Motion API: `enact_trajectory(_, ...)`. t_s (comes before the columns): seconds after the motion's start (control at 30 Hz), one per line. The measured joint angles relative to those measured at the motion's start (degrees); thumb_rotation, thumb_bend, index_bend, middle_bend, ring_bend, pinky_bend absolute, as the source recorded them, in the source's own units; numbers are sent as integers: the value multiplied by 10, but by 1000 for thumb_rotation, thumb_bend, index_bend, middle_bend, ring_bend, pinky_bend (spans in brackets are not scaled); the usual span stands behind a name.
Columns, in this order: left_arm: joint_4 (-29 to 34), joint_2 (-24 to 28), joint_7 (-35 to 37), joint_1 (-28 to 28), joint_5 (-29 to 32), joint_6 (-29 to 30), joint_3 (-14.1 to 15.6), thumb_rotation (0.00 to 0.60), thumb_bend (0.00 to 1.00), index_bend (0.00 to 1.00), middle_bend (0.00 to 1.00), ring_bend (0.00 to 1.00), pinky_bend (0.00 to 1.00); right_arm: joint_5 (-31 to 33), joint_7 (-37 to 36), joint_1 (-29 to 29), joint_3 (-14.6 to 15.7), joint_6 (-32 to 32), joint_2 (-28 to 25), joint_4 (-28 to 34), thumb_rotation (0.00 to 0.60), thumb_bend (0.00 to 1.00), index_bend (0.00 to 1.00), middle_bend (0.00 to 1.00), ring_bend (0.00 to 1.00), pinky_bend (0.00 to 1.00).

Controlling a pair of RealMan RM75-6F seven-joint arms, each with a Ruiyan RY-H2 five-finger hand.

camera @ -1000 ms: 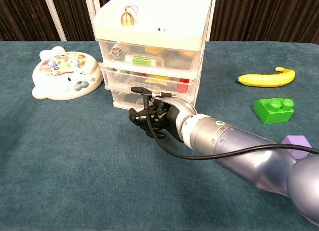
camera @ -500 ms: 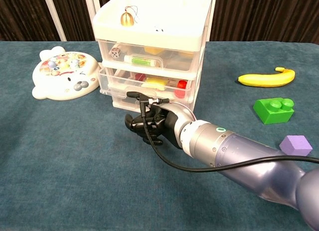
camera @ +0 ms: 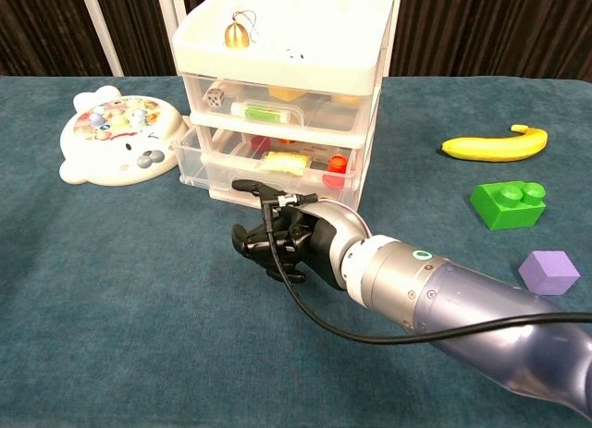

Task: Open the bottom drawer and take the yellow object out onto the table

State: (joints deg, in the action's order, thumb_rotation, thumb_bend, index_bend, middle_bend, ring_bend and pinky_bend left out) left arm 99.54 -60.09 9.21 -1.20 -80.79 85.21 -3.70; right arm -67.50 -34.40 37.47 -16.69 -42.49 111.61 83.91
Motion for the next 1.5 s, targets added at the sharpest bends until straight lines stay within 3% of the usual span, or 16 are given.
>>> enact_trajectory(0.97, 0, 0, 0, 0, 2, 0, -1, 600, 370, 27, 0, 0, 0, -33, 6, -26, 34, -30, -21, 50, 600, 677, 0, 926, 953, 977)
enact_trajectory(1.27, 0, 0, 1, 0, -1, -1, 0, 600, 370, 27, 0, 0, 0, -27, 117, -43, 47, -79, -57, 122, 600, 665, 0, 932, 959, 984)
enact_trajectory(1.5, 2, 1, 2, 0, -2, -1, 1, 600, 370, 27, 0, 0, 0, 33, 231, -42, 42, -106, -85, 195, 600, 657, 0, 942, 967, 992)
